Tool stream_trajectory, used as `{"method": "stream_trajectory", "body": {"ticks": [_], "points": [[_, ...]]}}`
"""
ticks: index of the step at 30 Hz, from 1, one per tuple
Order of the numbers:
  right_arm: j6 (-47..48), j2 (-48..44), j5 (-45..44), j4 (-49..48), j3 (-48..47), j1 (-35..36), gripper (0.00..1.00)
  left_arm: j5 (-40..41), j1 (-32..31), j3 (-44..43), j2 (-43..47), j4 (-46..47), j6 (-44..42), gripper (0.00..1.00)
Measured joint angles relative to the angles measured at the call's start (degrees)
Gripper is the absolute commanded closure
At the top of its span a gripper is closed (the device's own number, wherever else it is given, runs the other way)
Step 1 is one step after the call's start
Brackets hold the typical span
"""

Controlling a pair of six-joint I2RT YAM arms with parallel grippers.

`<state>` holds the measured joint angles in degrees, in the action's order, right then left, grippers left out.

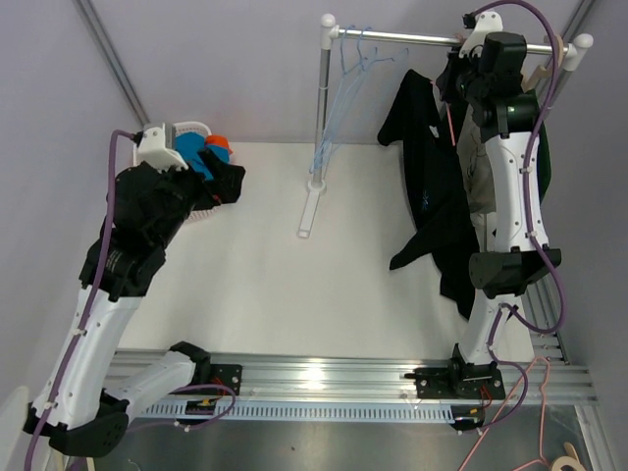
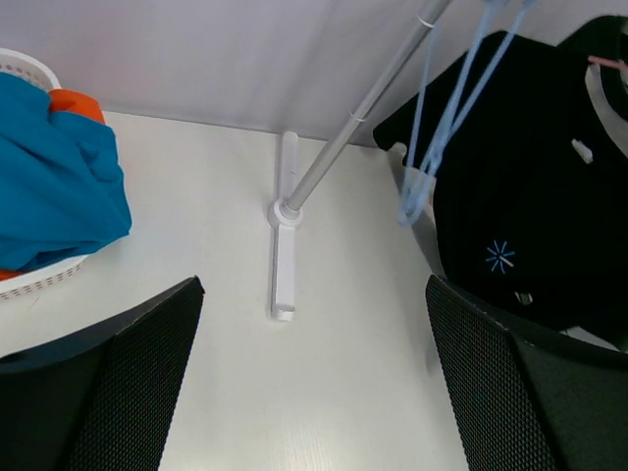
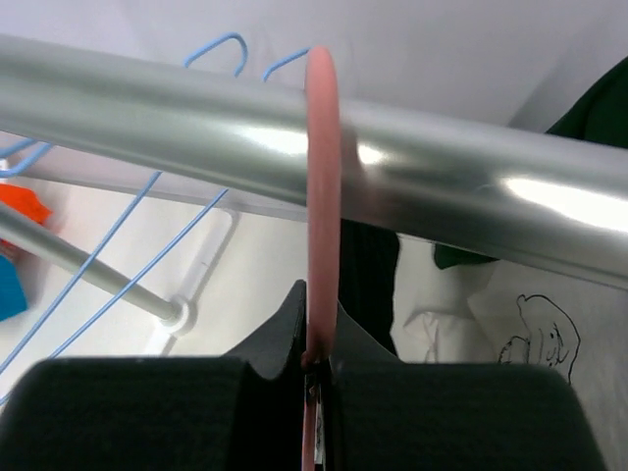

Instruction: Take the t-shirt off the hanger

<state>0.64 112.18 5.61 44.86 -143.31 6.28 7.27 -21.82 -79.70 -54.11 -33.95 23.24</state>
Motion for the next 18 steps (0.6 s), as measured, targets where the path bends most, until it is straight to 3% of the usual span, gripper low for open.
{"method": "stream_trajectory", "body": {"ticks": [5, 12, 18], "points": [[-1.68, -1.53, 1.68, -0.13, -1.46, 0.31, 1.0, 0.5, -8.33, 0.07, 0.07, 1.99, -5.33, 0.01], [-3.5, -11.72, 1.81, -0.07, 2.16, 1.11, 1.0, 2.36, -23.54, 1.84, 2.01, 7.1, -13.88, 0.0], [-14.01, -26.45, -12.76, -0.81, 19.04, 4.04, 1.0, 9.75, -44.46, 9.25, 2.34, 18.58, -24.24, 0.01]]}}
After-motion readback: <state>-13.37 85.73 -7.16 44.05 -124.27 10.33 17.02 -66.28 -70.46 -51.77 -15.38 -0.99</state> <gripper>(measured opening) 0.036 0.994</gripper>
